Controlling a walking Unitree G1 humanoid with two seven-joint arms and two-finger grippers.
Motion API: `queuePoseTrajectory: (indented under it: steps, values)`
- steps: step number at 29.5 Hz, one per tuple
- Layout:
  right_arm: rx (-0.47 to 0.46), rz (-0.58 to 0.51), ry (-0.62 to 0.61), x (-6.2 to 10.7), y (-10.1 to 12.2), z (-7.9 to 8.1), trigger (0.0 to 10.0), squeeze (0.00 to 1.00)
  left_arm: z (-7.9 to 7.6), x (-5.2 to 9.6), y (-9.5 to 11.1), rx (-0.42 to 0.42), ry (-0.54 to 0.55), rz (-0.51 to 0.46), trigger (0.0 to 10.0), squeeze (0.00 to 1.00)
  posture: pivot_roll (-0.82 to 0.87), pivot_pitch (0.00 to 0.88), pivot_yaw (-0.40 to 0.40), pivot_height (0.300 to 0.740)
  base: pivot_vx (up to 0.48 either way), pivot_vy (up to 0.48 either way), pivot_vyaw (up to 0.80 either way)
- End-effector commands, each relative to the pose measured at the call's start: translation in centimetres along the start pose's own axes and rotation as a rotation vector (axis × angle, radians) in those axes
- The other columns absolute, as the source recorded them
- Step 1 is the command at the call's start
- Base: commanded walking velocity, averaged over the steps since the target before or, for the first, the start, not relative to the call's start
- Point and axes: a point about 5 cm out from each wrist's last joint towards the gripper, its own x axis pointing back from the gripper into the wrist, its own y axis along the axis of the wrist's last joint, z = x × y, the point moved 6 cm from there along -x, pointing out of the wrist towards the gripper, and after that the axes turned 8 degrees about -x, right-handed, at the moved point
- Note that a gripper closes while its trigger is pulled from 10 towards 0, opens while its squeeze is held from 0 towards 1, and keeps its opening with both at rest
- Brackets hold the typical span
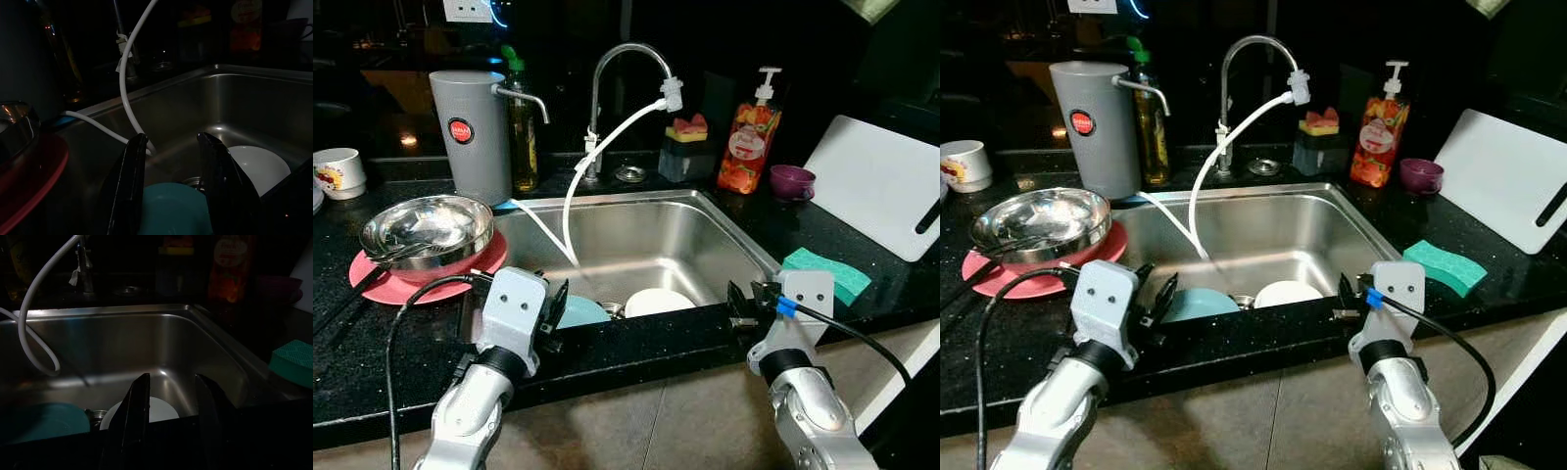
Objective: Kitchen organization
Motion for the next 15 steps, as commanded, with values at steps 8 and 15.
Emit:
queuePoseTrajectory:
  steps: [8,15]
  values:
    - [-0.008,-0.001,-0.017,0.17,0.18,-0.44,10.0,0.00,-0.25,-0.07,0.04,0.008,-0.006,-0.003,10.0,0.00,0.09,0.067,-0.076,0.740,0.000,0.000,0.00]
    - [-0.014,0.002,-0.019,0.23,0.05,-0.35,10.0,0.00,-0.22,-0.03,-0.05,0.008,-0.003,0.000,10.0,0.00,0.09,0.067,-0.078,0.740,0.000,0.000,0.00]
